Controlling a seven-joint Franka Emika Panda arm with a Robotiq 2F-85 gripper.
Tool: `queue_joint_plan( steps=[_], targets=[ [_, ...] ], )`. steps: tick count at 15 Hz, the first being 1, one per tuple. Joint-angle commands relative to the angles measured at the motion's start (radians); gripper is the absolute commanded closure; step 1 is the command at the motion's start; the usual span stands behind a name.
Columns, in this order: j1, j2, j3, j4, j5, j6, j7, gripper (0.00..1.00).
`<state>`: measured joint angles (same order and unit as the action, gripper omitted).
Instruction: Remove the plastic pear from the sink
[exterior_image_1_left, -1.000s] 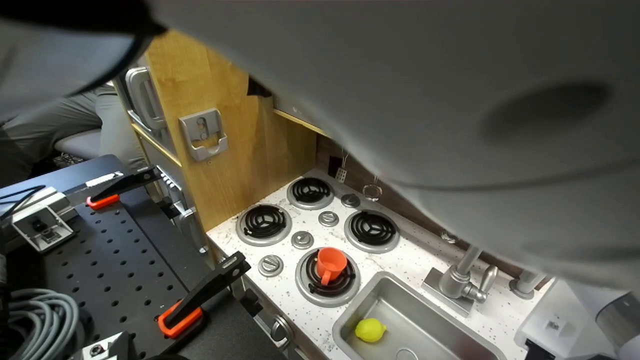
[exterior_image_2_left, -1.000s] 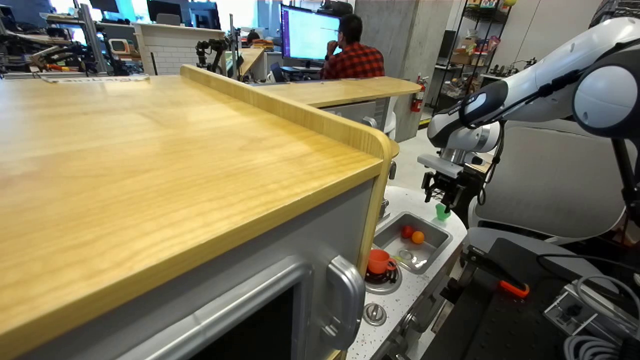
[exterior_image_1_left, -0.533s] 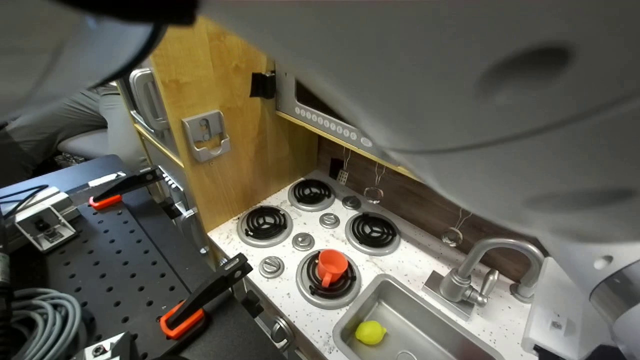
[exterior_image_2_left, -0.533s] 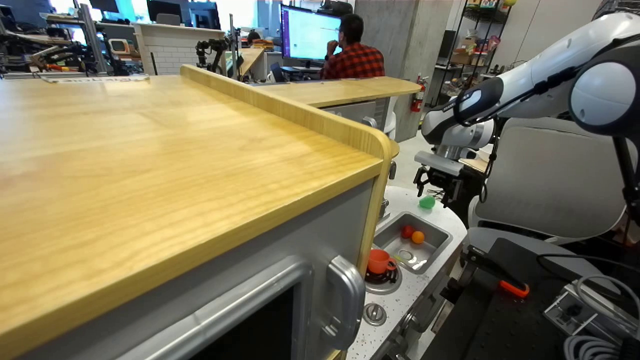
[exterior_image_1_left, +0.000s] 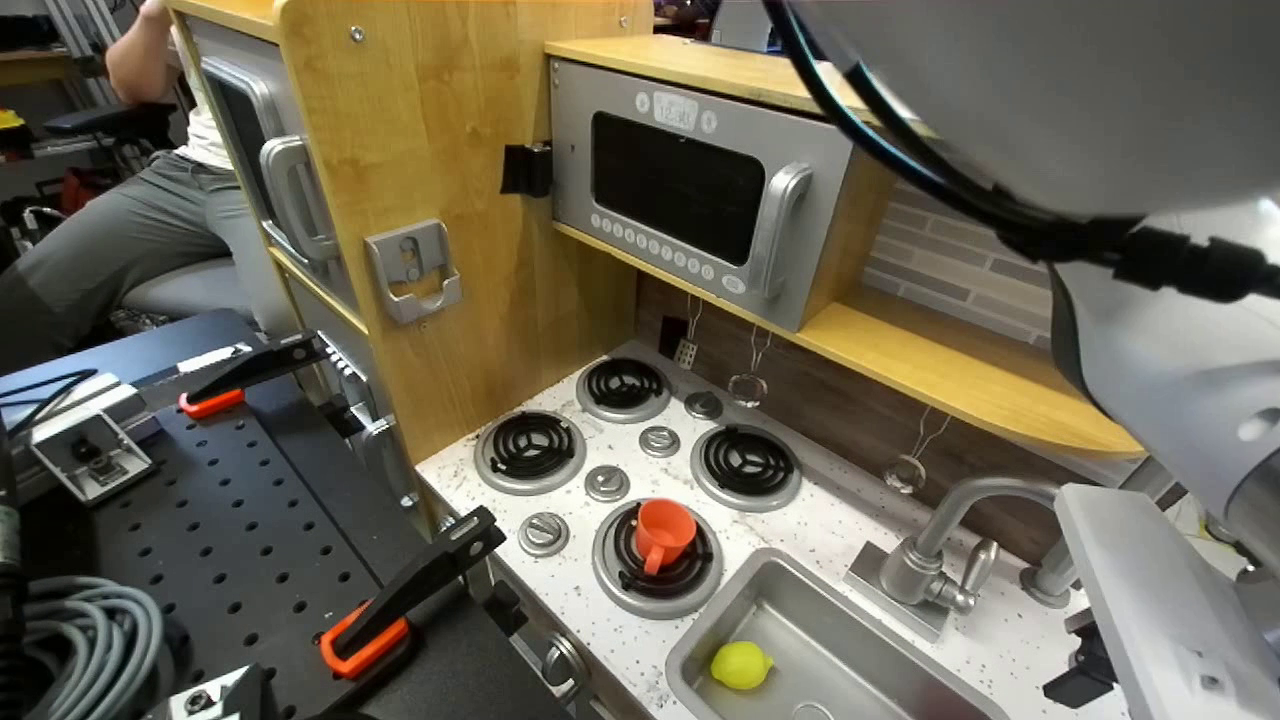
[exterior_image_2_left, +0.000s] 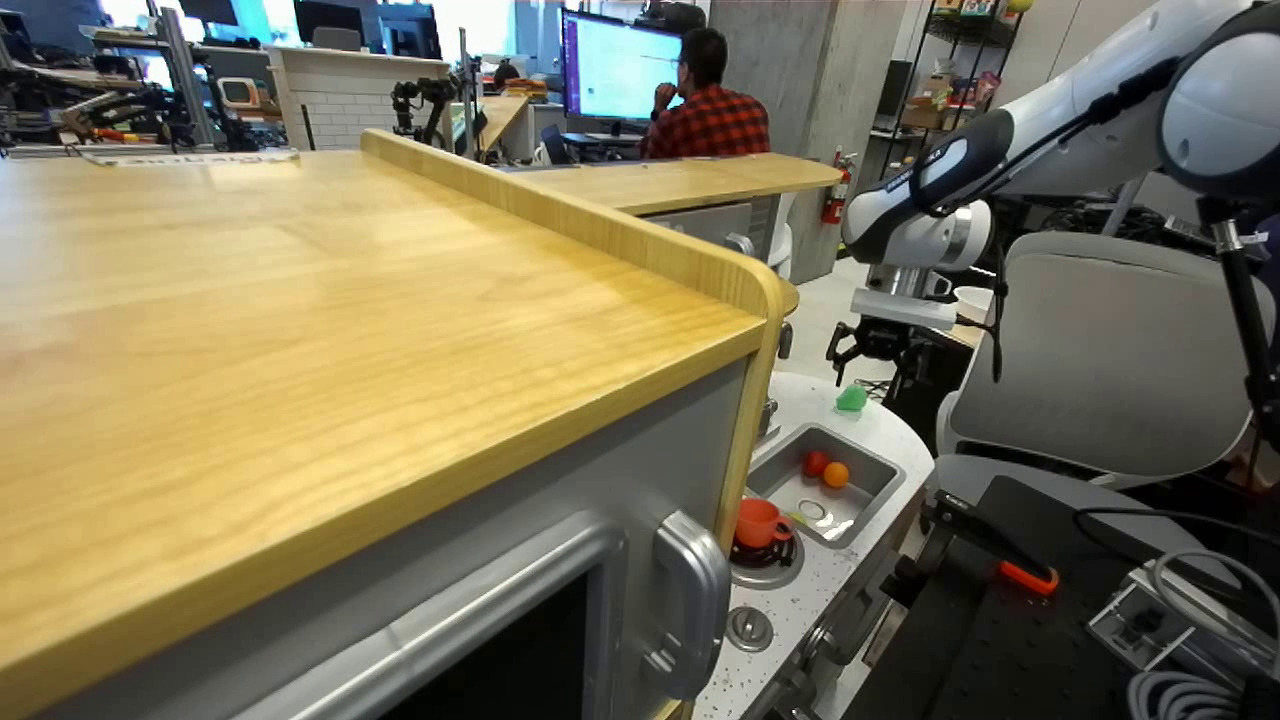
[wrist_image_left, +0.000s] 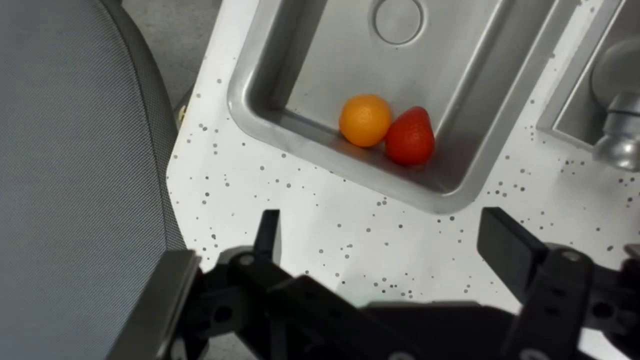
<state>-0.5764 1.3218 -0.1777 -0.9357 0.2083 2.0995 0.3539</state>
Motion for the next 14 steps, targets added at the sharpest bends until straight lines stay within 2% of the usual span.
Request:
queue_joint_plan(
  steps=[1,9,14],
  targets=[
    [0.015,-0.184,-0.003,-0.239,-0.046,-0.02,-0.183,0.0],
    [0.06,-0.465,-0.031,-0.59,-0.236,0.018,-0.488,0.0],
    [0.154,-0.647,-0.05,-0.8,-0.363,0.066,-0.596,0.0]
  ],
)
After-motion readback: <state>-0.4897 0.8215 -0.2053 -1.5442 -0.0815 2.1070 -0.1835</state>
